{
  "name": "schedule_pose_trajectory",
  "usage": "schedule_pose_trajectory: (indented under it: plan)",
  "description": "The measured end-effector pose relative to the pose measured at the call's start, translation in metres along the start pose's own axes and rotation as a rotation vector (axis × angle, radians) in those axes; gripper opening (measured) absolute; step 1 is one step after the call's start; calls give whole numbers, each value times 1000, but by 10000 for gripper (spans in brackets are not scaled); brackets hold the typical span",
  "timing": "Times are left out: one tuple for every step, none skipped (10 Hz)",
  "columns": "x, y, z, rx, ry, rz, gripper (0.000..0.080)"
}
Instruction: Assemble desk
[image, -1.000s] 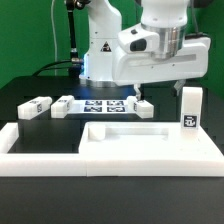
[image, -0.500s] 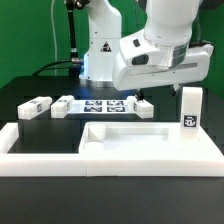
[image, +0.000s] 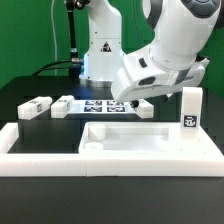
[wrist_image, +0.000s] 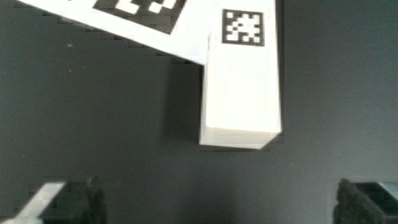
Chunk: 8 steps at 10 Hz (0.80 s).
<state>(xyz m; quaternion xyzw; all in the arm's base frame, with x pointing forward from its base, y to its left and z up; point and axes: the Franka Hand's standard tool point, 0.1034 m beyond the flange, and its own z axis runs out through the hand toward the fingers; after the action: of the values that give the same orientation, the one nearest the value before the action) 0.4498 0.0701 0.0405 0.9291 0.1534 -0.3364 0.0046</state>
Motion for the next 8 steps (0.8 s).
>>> schedule_pose_trajectory:
  plan:
    - [0, 0, 0, 1, 0, 1, 649]
    - [-1, 0, 2, 1, -3, 4, 649]
    - [-7, -3, 12, 3, -33, 32, 649]
    - [-13, -4, 24, 1, -60, 33, 649]
    - [-17, -3, 31, 1, -76, 35, 649]
    - [-15, -2, 27, 1, -66, 36, 649]
    - [-15, -2, 27, 1, -66, 36, 649]
    - [-15, -1, 28, 2, -67, 37, 649]
